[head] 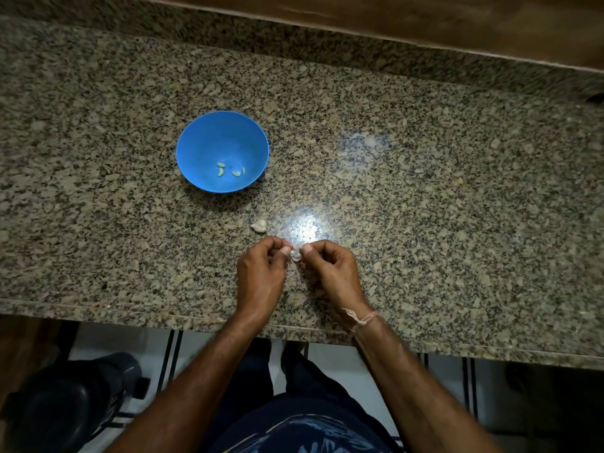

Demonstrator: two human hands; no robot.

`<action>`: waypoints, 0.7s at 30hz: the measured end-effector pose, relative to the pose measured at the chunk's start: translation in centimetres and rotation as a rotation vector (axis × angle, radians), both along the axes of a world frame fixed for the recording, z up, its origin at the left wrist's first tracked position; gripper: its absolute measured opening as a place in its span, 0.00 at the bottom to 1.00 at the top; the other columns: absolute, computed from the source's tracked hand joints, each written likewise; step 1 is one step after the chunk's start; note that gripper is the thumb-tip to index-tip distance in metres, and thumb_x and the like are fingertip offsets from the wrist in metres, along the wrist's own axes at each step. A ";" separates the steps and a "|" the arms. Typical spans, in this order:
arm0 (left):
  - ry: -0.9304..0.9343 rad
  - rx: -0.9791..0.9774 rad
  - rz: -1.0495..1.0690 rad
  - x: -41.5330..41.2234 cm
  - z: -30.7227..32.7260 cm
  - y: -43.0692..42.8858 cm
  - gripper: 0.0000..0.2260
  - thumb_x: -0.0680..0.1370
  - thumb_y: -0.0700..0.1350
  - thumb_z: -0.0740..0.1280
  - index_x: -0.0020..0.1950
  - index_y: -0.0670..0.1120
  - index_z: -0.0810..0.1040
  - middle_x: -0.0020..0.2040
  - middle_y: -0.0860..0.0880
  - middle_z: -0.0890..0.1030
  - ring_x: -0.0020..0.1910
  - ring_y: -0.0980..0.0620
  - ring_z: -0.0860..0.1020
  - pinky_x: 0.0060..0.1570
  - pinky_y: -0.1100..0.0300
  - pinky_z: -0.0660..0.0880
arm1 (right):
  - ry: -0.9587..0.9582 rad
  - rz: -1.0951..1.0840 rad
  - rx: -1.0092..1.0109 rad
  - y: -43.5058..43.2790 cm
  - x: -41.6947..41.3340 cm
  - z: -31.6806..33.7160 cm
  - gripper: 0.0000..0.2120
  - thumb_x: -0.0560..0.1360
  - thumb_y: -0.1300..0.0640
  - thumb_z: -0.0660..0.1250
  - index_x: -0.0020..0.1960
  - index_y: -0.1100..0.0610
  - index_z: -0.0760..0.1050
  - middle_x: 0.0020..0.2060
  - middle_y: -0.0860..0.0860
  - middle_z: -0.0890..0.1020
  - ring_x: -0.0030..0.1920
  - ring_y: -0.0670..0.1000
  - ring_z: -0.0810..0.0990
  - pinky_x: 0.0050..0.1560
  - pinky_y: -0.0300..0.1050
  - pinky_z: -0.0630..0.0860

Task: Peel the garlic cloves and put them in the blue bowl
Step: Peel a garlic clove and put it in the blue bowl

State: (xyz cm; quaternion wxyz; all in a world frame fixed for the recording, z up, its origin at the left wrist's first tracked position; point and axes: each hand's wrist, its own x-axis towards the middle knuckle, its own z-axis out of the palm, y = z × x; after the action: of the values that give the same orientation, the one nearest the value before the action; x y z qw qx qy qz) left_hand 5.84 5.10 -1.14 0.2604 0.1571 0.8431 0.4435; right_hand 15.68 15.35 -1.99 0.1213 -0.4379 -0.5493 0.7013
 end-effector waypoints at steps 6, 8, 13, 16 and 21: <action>0.216 -0.062 -0.090 -0.1 -0.4 -0.1 0.04 0.81 0.45 0.70 0.54 0.50 0.84 0.46 0.55 0.84 0.44 0.56 0.81 0.40 0.61 0.76 | 0.021 -0.045 -0.158 0.7 0.5 -0.1 0.10 0.80 0.55 0.71 0.50 0.63 0.82 0.37 0.51 0.82 0.34 0.48 0.75 0.38 0.45 0.74; 0.259 -0.085 -0.083 0.1 -0.4 0.0 0.05 0.81 0.46 0.71 0.56 0.52 0.83 0.49 0.56 0.84 0.45 0.57 0.80 0.40 0.61 0.74 | 0.013 -0.044 -0.149 0.8 0.6 0.0 0.10 0.80 0.55 0.71 0.50 0.62 0.82 0.37 0.51 0.82 0.34 0.48 0.75 0.38 0.45 0.74; 0.293 -0.021 -0.144 0.1 -0.2 0.1 0.06 0.82 0.48 0.69 0.58 0.54 0.83 0.53 0.57 0.83 0.52 0.55 0.79 0.43 0.58 0.76 | 0.016 0.050 -0.059 0.9 0.4 0.6 0.09 0.81 0.56 0.70 0.47 0.62 0.81 0.38 0.51 0.83 0.37 0.46 0.79 0.39 0.39 0.77; 0.307 0.002 -0.161 0.1 -0.1 -0.3 0.04 0.80 0.46 0.73 0.53 0.54 0.84 0.51 0.59 0.83 0.51 0.58 0.78 0.43 0.60 0.76 | 0.014 0.109 -0.052 0.7 0.1 0.7 0.12 0.81 0.55 0.70 0.49 0.65 0.82 0.38 0.52 0.84 0.37 0.46 0.79 0.37 0.37 0.77; 0.249 -0.051 0.021 -1.9 -0.4 -2.0 0.03 0.79 0.44 0.73 0.51 0.52 0.83 0.51 0.56 0.82 0.48 0.58 0.79 0.39 0.64 0.72 | -0.027 0.102 0.018 0.7 -0.2 0.4 0.07 0.81 0.59 0.70 0.54 0.62 0.83 0.48 0.53 0.87 0.43 0.47 0.84 0.42 0.38 0.79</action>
State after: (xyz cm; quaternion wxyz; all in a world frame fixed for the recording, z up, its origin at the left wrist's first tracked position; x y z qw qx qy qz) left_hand 3.94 3.08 -1.55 0.1531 0.1952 0.8816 0.4016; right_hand 15.52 16.04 -1.57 0.0819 -0.4176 -0.5787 0.6957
